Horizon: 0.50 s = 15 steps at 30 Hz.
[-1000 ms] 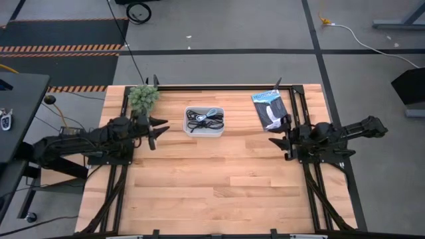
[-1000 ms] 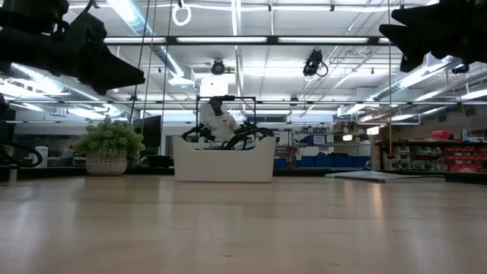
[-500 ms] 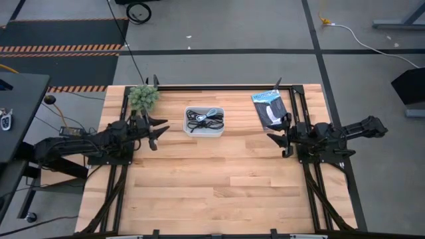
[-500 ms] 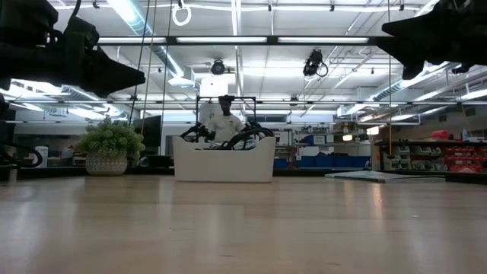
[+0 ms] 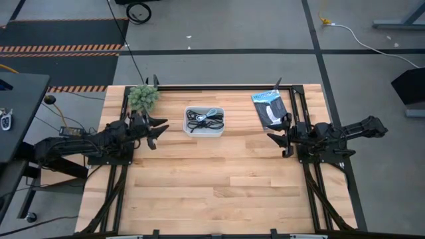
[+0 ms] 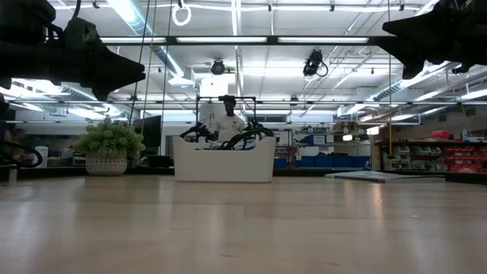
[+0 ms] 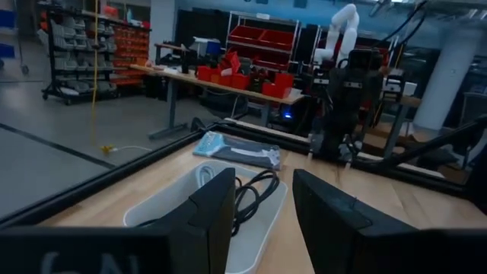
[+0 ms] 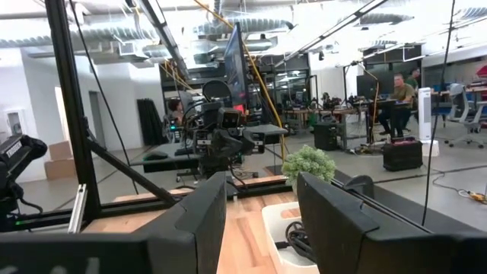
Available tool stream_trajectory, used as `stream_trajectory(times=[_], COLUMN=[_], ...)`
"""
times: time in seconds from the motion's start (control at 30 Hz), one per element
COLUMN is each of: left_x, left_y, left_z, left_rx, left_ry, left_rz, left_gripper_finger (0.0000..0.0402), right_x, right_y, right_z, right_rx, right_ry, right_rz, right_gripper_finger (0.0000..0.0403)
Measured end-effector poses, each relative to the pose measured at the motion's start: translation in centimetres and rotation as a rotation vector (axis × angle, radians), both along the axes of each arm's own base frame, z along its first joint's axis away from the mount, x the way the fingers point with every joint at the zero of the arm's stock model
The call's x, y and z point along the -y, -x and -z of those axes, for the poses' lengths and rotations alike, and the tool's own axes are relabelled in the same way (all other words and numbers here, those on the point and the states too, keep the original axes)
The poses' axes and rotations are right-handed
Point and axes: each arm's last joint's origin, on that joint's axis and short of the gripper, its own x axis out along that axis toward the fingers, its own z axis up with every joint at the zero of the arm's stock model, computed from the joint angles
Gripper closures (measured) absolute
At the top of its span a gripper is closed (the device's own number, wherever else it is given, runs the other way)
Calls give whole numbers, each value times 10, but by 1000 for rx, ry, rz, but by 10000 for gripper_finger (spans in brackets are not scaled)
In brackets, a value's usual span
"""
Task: Pick and place USB-C Cables
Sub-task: Return to Home Position
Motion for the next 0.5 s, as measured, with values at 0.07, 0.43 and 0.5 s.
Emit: stream_trajectory(times=[0.07, 0.43, 0.5], left_x=[0, 0, 0], left_y=[0, 0, 0], left_z=[0, 0, 0], left_rx=[-2, -3, -3], left_ry=[-4, -5, -5], left_rz=[0, 0, 0], left_gripper_finger=[260, 260, 260], right_x=[0, 0, 0], right_y=[0, 0, 0], right_z=[0, 0, 0], right_rx=[0, 0, 0], right_ry=[0, 0, 0], right_rz=[0, 0, 0], right_gripper_finger=[234, 234, 234])
